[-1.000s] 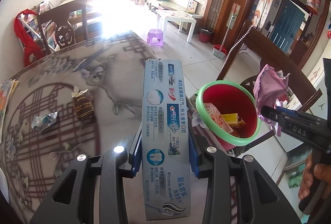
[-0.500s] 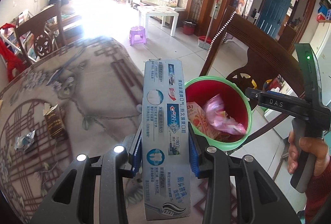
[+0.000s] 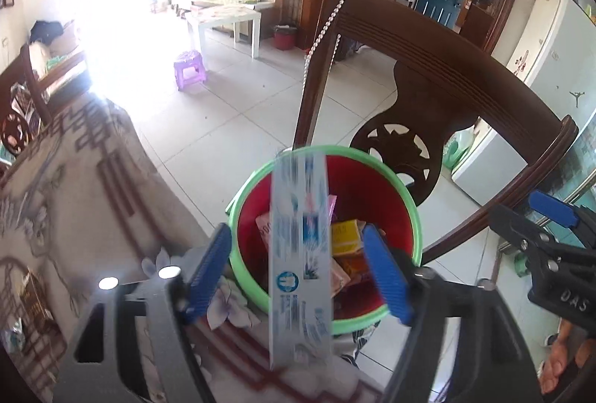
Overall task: Collect trash
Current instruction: 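Open the right tool to drop the wrapper while the left tool drops the toothpaste box, then move both open tools back over the table toward the remaining trash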
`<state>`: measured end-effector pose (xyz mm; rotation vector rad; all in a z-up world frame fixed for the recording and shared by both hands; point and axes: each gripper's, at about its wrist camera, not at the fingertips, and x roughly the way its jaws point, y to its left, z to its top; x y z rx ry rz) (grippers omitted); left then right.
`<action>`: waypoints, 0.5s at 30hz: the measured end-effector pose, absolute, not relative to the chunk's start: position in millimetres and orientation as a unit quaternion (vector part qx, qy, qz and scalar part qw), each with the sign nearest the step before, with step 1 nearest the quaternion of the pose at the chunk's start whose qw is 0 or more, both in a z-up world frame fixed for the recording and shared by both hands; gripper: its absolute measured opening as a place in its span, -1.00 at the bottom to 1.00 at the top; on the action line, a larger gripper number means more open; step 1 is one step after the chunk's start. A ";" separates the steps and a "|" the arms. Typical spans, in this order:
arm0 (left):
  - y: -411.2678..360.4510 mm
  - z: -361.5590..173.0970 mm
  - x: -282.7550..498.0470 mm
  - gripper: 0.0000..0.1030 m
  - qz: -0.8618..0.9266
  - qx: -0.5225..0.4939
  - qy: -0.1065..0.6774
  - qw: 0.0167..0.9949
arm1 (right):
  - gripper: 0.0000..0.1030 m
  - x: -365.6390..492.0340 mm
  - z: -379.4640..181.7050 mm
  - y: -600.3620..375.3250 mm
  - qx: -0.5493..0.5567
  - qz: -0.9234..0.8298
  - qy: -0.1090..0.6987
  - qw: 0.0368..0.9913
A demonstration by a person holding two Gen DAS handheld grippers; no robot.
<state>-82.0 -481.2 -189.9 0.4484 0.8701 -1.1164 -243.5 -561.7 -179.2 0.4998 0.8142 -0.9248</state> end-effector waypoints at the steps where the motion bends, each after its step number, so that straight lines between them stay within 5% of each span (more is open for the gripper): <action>1: -479.2 -186.0 -82.7 0.38 -0.511 0.199 0.394 0.737 | 0.57 -247.0 -178.0 -562.1 0.228 -0.432 0.380 0.785; 15: -321.2 -170.4 -34.3 0.40 -0.379 0.127 0.425 0.812 | 0.57 -226.0 -158.4 -519.0 0.215 -0.380 0.378 0.817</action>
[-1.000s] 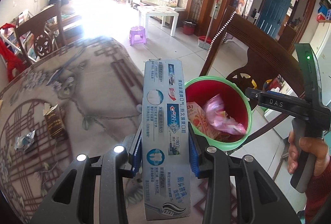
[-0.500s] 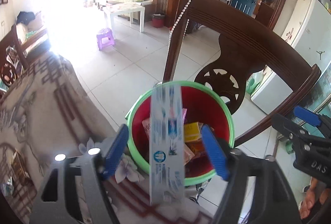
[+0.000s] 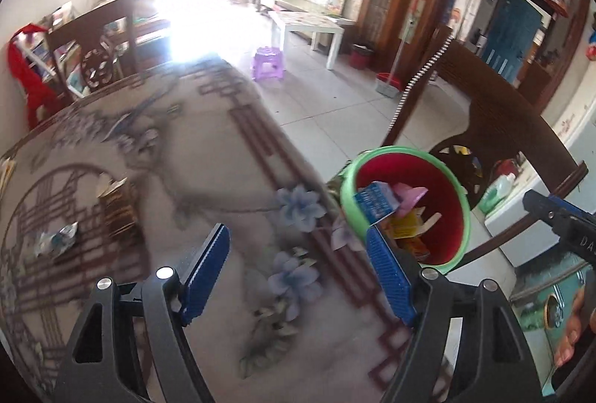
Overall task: Collect trash
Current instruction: 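Move both open tools back over the table toward the remaining trash, then grasp the crumpled blue-white wrapper with the left tool while the right tool grasps the Baisha pack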
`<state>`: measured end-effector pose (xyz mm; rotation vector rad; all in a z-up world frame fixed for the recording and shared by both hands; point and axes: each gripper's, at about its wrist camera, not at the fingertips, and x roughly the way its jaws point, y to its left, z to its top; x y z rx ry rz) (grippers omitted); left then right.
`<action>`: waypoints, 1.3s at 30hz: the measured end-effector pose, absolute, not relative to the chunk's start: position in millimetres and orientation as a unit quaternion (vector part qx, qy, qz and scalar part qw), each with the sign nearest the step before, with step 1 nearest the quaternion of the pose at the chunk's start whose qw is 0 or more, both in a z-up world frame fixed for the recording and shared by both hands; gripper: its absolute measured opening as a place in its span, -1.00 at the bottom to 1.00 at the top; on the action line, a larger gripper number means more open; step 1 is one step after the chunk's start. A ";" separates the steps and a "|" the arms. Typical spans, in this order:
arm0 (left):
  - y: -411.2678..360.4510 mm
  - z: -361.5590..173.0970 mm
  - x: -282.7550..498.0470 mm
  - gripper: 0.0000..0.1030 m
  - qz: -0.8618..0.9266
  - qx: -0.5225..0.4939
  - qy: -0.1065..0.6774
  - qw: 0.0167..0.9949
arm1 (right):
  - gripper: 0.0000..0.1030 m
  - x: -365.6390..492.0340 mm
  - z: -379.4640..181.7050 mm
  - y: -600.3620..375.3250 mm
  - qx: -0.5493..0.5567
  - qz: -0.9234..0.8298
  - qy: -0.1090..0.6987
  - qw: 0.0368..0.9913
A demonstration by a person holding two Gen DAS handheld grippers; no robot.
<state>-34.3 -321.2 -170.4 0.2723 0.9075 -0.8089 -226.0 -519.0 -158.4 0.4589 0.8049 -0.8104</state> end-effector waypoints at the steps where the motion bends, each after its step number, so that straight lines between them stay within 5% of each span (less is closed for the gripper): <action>1: -306.3 -171.4 -29.5 0.40 -0.363 0.125 0.428 0.818 | 0.57 -218.8 -156.1 -511.3 0.212 -0.369 0.377 0.822; 20: -63.4 -200.3 46.0 0.41 -0.138 0.025 0.472 0.870 | 0.67 -45.4 -178.0 -358.9 0.150 -0.172 0.430 0.873; 39: -53.3 -238.0 147.9 0.41 -0.120 -0.077 0.503 0.853 | 0.63 164.5 -273.2 -292.9 0.097 -0.085 0.533 0.836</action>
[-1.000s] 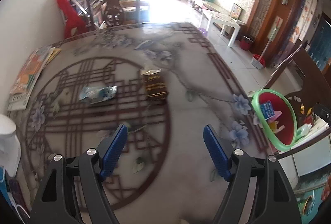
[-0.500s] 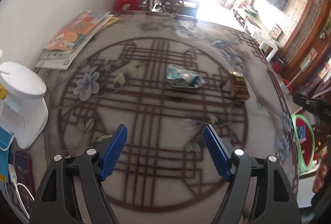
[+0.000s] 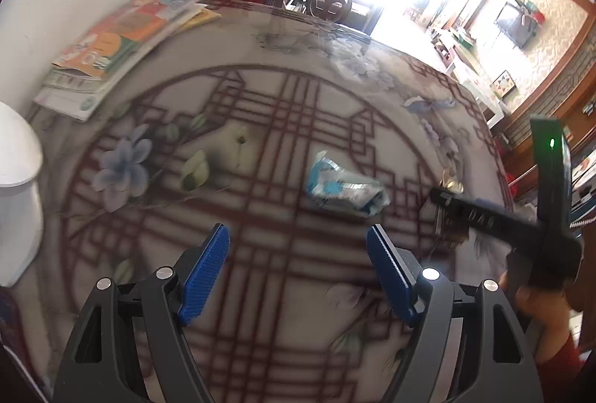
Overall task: Collect trash
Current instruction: 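Grasp the crumpled blue-white wrapper with the left tool while the right tool grasps the Baisha pack, then carry the crumpled wrapper and Baisha pack over the red bin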
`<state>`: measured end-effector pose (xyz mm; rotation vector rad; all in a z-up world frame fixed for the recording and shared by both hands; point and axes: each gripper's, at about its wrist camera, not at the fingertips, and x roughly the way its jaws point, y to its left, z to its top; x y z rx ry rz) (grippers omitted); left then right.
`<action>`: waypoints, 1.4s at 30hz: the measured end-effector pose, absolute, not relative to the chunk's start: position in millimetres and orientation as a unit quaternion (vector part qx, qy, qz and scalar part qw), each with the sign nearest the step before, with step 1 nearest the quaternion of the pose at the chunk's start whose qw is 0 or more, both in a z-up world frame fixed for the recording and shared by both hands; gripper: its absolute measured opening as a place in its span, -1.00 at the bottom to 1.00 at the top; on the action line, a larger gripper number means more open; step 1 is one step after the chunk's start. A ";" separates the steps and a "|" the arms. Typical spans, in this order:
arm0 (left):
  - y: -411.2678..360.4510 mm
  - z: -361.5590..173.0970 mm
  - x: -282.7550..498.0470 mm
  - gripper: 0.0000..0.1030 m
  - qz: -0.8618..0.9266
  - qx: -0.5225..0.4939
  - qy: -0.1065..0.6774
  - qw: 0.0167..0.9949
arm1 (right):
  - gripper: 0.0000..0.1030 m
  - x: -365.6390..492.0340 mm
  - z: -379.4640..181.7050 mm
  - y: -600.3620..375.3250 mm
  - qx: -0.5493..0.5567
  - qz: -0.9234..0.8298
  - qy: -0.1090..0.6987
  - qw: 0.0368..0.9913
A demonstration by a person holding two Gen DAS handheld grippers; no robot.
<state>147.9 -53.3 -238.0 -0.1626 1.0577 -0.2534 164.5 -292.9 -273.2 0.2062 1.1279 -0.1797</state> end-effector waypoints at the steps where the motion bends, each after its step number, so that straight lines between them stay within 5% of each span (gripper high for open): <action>1: -56.8 -239.5 153.5 0.41 -0.122 -0.085 0.504 0.851 | 0.59 167.9 -276.3 -291.6 0.095 -0.084 0.537 0.834; 4: -68.0 -246.6 171.1 0.41 -0.121 -0.113 0.506 0.847 | 0.33 170.6 -284.7 -291.6 0.098 -0.083 0.548 0.826; 6: -76.5 -255.3 183.7 0.41 -0.117 -0.128 0.513 0.841 | -0.10 169.0 -289.8 -292.7 0.104 -0.078 0.557 0.820; 11: -96.7 -274.2 200.1 0.38 -0.123 -0.146 0.534 0.823 | -0.11 148.7 -279.1 -294.9 0.108 -0.072 0.545 0.828; 18: -100.2 -275.2 194.0 -0.19 -0.142 -0.140 0.531 0.823 | -0.11 119.0 -250.6 -294.7 0.111 -0.063 0.528 0.840; 23: -87.9 -257.6 174.5 -0.36 -0.141 -0.123 0.520 0.834 | -0.11 90.9 -230.2 -286.9 0.105 -0.064 0.515 0.848; 42: -80.0 -187.2 77.3 -0.43 -0.187 -0.047 0.455 0.869 | -0.11 -2.2 -191.5 -262.3 0.111 -0.080 0.484 0.864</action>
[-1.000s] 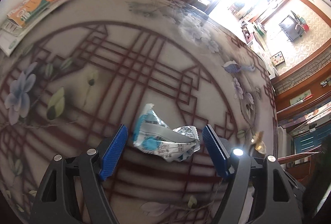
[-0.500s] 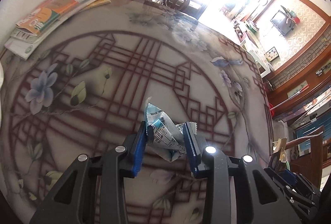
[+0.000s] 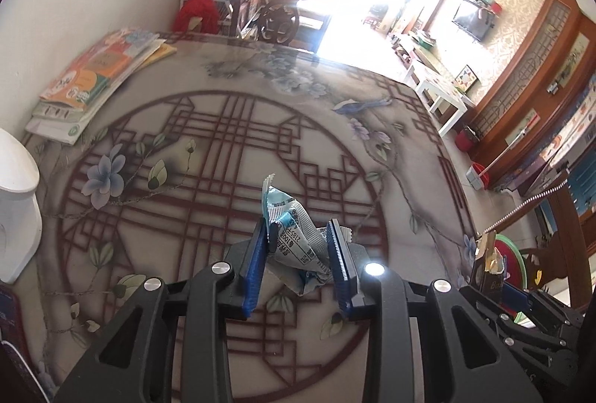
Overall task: Collect trash
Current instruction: 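Carry the crumpled wrapper and Baisha pack over the red bin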
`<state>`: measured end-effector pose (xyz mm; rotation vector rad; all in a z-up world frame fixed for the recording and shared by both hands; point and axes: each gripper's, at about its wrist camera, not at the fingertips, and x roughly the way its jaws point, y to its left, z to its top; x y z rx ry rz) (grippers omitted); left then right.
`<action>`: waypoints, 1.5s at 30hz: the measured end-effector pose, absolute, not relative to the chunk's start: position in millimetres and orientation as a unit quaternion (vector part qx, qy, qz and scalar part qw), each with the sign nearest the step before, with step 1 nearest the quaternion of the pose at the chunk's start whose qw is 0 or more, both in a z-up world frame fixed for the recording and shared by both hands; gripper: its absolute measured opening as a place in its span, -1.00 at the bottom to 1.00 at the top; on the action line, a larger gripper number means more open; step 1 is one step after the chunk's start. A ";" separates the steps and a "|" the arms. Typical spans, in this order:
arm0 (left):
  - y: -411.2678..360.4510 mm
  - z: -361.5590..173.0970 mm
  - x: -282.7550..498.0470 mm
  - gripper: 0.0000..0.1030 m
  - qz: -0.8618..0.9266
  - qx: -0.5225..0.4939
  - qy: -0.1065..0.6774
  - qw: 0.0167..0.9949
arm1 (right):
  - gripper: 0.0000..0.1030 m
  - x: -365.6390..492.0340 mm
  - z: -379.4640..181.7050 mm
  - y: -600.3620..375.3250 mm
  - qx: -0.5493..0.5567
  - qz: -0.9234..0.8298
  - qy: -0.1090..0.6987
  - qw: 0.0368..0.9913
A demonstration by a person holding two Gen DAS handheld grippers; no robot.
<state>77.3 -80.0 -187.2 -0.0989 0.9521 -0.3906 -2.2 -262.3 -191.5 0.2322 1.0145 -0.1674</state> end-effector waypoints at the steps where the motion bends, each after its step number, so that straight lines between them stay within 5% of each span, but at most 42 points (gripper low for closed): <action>1: -82.3 -185.5 73.4 -0.43 -0.190 -0.042 0.453 0.870 | -0.11 -6.8 -190.6 -263.7 0.115 -0.083 0.482 0.865; 45: -255.6 -156.2 -14.9 -0.43 -0.323 0.064 0.422 0.845 | -0.11 -138.3 -171.1 -407.6 0.210 -0.225 0.420 0.854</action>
